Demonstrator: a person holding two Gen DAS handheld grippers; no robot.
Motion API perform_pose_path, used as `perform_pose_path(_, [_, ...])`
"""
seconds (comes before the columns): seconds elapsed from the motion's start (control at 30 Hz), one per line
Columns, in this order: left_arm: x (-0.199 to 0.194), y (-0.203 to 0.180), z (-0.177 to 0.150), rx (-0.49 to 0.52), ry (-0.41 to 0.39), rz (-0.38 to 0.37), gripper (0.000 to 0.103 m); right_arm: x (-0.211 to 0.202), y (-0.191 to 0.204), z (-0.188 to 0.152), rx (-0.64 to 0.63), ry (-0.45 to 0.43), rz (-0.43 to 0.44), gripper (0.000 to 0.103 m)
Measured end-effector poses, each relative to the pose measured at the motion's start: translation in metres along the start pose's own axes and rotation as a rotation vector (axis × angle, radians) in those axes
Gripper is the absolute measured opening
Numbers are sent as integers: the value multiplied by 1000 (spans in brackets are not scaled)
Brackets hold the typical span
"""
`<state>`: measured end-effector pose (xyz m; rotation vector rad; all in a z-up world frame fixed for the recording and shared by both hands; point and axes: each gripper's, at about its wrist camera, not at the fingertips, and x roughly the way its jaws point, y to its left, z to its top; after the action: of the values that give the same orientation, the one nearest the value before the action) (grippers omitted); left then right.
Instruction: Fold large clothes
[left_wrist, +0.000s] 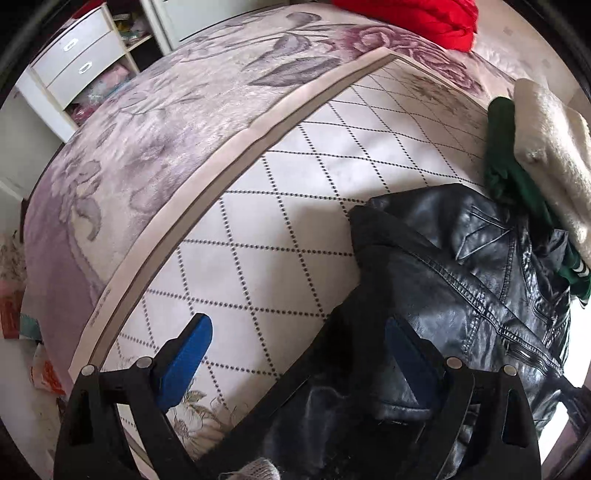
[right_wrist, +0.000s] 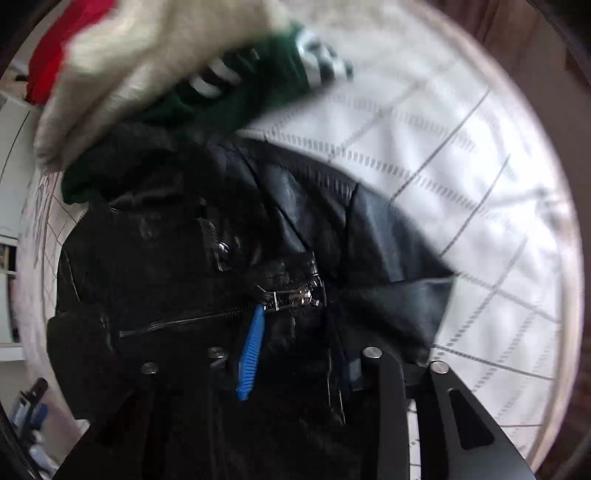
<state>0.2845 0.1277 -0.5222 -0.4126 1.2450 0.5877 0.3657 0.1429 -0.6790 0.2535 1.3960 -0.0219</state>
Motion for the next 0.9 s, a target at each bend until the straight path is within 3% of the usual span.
perform_pose_path(0.03, [1, -2, 2, 6, 1, -6, 96, -12, 0, -3, 7, -23, 2, 19])
perform_pose_path(0.17, [8, -15, 17, 34, -7, -50, 96, -60, -22, -12, 129, -76, 24, 20])
perform_pose_path(0.27, [28, -26, 28, 59, 13, -57, 96, -71, -43, -20, 196, -69, 4, 19])
perform_pose_path(0.33, [45, -35, 31, 88, 29, -45, 96, -61, -53, -23, 202, -50, -52, 19])
perform_pose_path(0.47, [88, -45, 36, 133, 101, -11, 99, -2, -71, -25, 203, 58, -106, 20])
perform_pose_path(0.53, [90, -42, 41, 117, 112, -30, 99, 19, -72, -22, 181, 93, -107, 21])
perform_pose_path(0.63, [73, -40, 43, 122, 108, -24, 99, 11, -77, -15, 199, 120, -93, 24])
perform_pose_path(0.67, [64, -39, 41, 116, 103, -33, 99, 3, -83, -14, 231, 136, -65, 28])
perform_pose_path(0.7, [53, -38, 38, 110, 93, -43, 99, -3, -89, -15, 262, 147, -43, 43])
perform_pose_path(0.77, [35, -41, 30, 120, 77, -57, 99, -23, -104, -26, 332, 160, -14, 64])
perform_pose_path(0.9, [27, -62, 10, 223, 53, -17, 99, -43, -110, -59, 305, 210, -14, 65])
